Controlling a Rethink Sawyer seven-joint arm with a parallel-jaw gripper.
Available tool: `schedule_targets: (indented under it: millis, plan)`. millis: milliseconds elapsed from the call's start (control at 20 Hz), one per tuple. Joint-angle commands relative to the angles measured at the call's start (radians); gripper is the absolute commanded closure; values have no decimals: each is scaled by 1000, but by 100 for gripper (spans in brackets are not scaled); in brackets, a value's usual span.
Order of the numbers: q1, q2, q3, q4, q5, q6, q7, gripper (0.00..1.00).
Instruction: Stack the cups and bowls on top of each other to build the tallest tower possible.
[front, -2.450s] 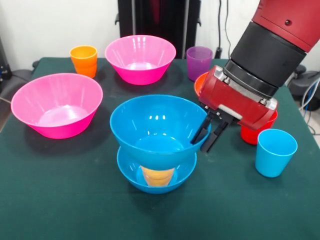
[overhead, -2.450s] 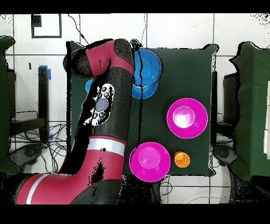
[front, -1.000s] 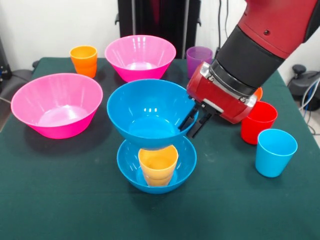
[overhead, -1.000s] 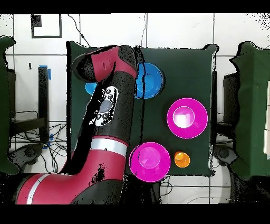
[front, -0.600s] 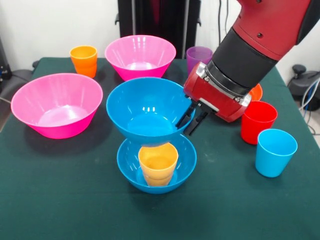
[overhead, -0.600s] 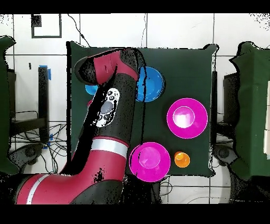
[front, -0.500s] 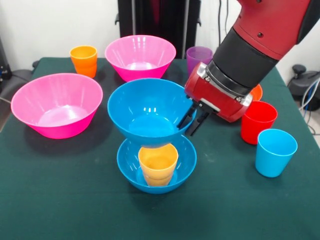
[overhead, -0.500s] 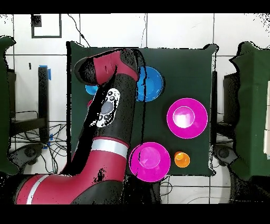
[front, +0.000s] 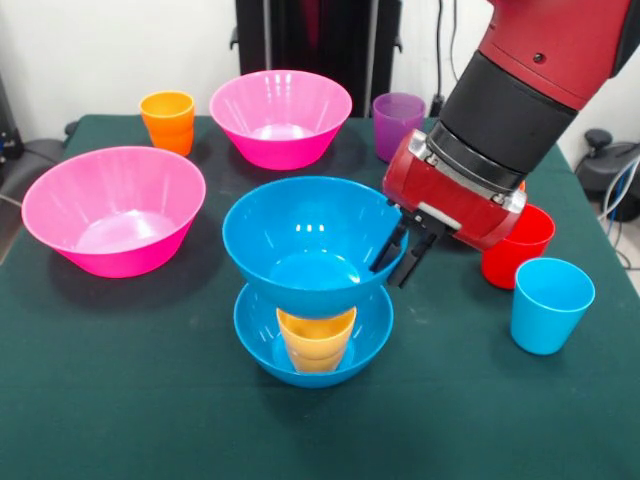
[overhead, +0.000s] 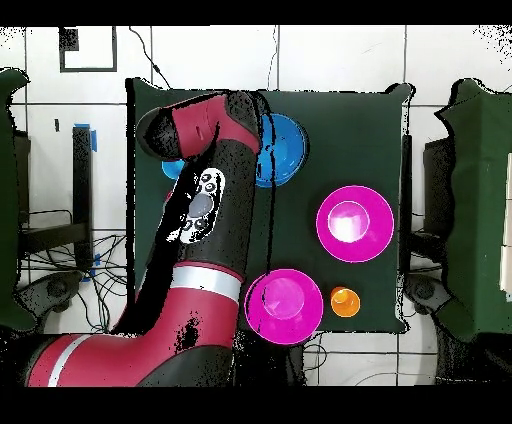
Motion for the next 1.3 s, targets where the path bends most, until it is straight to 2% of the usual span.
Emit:
schedule_targets:
  millis: [50,550,800,1100,1300]
  plan:
    - [20,3,101,29,-20,-56,-10,100]
    - [-7,-1,132,82,22,-35,-8,100]
    - [-9,8,129,77,15,-46,-2,100]
    - [-1,6,120,109,1,-113,33,100]
    - [17,19,88,96,-13,-90,50,100]
